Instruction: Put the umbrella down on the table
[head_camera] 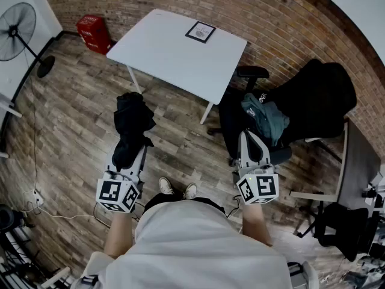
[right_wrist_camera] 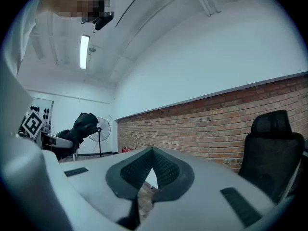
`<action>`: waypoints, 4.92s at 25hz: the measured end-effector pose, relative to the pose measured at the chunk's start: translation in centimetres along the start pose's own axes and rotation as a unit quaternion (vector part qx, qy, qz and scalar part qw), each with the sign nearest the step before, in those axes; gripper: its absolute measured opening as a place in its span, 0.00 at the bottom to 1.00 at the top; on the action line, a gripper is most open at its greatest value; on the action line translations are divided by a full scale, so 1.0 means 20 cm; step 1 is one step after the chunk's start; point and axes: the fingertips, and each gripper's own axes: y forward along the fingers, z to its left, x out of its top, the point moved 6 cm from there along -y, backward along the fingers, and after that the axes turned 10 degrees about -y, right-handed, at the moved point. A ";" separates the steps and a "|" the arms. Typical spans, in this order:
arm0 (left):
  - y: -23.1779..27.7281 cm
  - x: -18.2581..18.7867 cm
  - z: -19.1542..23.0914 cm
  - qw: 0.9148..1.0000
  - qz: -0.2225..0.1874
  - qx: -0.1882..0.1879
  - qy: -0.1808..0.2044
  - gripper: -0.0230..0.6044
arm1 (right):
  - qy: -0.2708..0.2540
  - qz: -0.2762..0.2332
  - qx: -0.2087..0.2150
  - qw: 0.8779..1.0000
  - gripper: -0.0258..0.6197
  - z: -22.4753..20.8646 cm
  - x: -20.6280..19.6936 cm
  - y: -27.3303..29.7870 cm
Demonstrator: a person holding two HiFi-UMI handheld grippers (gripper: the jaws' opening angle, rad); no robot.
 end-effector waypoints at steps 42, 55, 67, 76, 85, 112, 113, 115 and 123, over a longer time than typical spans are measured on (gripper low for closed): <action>0.77 0.11 0.30 0.999 0.025 -0.023 -0.026 0.40 | 0.015 0.009 0.046 0.999 0.07 -0.17 -0.03 0.74; 1.24 0.20 0.73 0.993 0.092 -0.056 -0.052 0.40 | 0.017 0.036 0.026 0.999 0.07 -0.08 0.04 1.32; 1.65 0.24 0.61 0.992 0.100 -0.058 -0.046 0.40 | 0.023 -0.004 0.035 0.999 0.07 -0.41 0.03 1.71; 1.86 0.39 0.58 0.997 0.075 -0.014 -0.015 0.40 | 0.033 -0.015 0.036 0.999 0.07 -0.65 0.00 1.86; 1.96 0.13 0.72 0.983 0.173 0.006 -0.061 0.41 | 0.026 0.005 0.068 0.997 0.07 -0.60 -0.07 1.95; 2.95 -0.30 0.87 0.948 0.313 0.030 0.040 0.41 | 0.001 0.052 0.069 0.996 0.07 -0.67 -0.10 1.99; 2.97 -0.31 0.88 0.947 0.317 0.035 0.042 0.41 | 0.000 0.052 0.068 0.996 0.07 -0.67 -0.10 1.99; 3.01 -0.33 0.90 0.946 0.319 0.047 0.037 0.41 | -0.001 0.053 0.066 0.996 0.07 -0.68 -0.10 1.99; 3.16 -0.38 0.94 0.939 0.332 0.080 0.041 0.42 | 0.005 0.066 0.047 0.997 0.07 -0.73 -0.16 1.97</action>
